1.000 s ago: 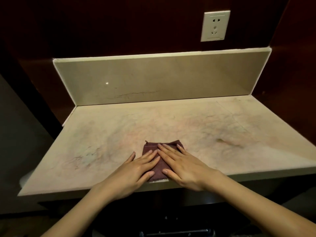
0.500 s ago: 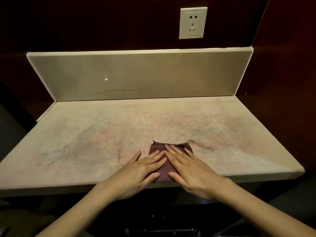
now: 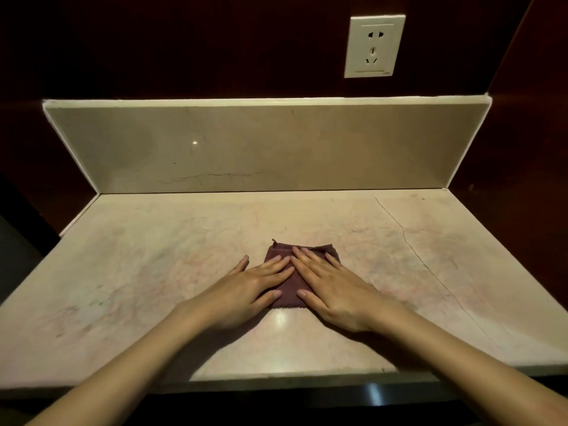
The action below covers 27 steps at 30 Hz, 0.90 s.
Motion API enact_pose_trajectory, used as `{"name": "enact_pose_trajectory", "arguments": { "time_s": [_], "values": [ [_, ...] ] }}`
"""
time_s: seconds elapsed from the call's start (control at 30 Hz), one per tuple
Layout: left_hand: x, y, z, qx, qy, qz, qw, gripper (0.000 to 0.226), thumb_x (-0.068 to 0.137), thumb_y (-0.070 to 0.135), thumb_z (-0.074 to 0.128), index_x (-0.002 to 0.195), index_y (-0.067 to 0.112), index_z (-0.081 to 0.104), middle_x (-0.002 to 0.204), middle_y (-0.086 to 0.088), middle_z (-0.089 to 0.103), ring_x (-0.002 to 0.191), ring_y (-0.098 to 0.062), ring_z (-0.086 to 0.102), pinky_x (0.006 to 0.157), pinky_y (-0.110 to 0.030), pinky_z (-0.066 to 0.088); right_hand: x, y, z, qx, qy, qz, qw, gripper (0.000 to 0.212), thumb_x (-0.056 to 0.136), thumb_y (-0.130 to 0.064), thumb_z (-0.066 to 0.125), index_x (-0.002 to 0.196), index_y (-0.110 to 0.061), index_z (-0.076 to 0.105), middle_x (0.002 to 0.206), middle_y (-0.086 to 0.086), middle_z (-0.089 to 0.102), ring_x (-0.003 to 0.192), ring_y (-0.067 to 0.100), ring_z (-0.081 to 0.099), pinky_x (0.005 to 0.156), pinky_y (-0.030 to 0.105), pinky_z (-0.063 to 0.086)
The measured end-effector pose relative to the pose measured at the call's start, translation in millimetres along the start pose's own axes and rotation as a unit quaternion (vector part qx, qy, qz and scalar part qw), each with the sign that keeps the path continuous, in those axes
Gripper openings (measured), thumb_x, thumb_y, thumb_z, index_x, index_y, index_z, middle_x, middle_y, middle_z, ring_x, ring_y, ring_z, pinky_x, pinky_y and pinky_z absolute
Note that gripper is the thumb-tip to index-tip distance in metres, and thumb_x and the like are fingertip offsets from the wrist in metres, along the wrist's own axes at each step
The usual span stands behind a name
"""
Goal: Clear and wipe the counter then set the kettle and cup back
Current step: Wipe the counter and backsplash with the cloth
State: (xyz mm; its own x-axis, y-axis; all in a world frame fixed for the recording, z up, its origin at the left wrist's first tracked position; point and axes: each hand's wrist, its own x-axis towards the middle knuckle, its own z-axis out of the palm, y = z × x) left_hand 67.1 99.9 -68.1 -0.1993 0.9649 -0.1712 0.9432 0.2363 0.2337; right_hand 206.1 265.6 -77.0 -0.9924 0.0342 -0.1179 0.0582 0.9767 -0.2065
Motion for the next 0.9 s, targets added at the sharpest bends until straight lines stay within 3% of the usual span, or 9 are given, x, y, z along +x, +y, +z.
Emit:
{"name": "enact_pose_trajectory", "arguments": {
  "time_s": [0.5, 0.9],
  "values": [
    [108.6, -101.8, -41.9, -0.014, -0.003, 0.019, 1.000, 0.052, 0.103, 0.034, 0.029, 0.150, 0.030, 0.008, 0.155, 0.016, -0.003, 0.136, 0.008, -0.010, 0.119, -0.036, -0.001, 125.1, 70.2, -30.7, 0.001, 0.003, 0.022, 1.000, 0.061, 0.102, -0.044, 0.022, 0.153, -0.022, -0.003, 0.160, -0.009, -0.010, 0.145, 0.002, -0.012, 0.120, 0.032, -0.004],
    [141.8, -127.3, -48.5, -0.034, 0.010, 0.027, 0.999, 0.051, 0.103, 0.033, 0.029, 0.150, 0.031, 0.009, 0.158, 0.013, 0.000, 0.138, 0.006, -0.010, 0.118, -0.035, -0.003, 154.8, 100.9, -38.9, -0.010, 0.015, 0.002, 1.000, 0.061, 0.102, -0.044, 0.023, 0.153, -0.022, -0.001, 0.160, -0.010, -0.004, 0.145, 0.001, -0.009, 0.119, 0.030, -0.004]
  ]
}}
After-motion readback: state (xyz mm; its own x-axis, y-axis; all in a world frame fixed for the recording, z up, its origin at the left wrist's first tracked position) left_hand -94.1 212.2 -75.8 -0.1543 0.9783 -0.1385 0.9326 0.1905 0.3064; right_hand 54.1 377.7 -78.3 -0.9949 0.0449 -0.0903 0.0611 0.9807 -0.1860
